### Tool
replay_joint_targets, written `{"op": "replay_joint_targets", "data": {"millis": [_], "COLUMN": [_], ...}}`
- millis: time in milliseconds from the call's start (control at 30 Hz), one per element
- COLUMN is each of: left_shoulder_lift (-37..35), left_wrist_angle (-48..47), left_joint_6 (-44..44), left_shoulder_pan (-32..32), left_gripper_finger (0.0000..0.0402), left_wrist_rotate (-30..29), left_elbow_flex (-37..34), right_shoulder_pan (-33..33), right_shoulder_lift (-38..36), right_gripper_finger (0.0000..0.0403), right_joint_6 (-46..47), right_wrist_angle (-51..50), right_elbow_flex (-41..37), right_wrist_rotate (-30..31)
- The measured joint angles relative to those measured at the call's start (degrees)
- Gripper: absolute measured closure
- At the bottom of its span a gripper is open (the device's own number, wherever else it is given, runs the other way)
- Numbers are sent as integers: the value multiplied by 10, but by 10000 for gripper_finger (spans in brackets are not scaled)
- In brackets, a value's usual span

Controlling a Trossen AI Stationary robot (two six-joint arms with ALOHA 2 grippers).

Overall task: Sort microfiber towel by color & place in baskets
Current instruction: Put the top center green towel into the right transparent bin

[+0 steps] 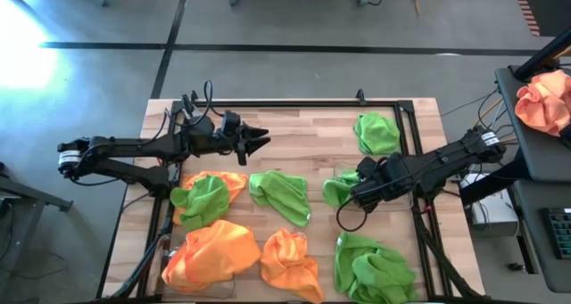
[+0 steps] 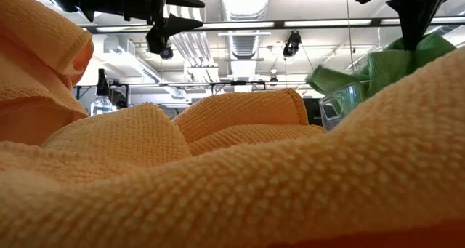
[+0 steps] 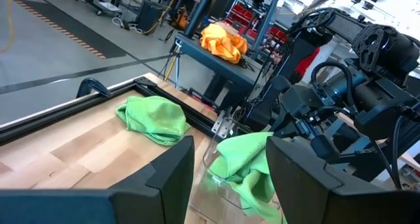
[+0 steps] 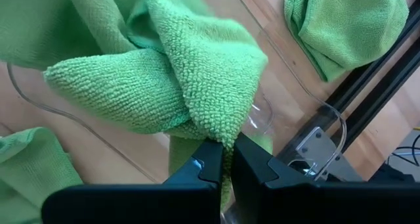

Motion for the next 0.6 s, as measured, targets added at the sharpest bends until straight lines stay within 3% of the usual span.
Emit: {"op": "replay_joint_targets", "data": {"millis": [600], "left_shoulder_lift": [0], "left_wrist_angle": [-3], "left_joint_6": [9], "left_shoulder_pan": [0], "left_gripper_finger": [228], "left_wrist_rotate": [0], "left_elbow_flex": [0], "right_shoulder_pan": [0], "right_shoulder_lift": [0], "right_gripper_finger": [390], "right_joint_6": [-9], "right_wrist_angle": [2], "right_elbow_flex": [-1], "right_wrist_rotate": [1]}}
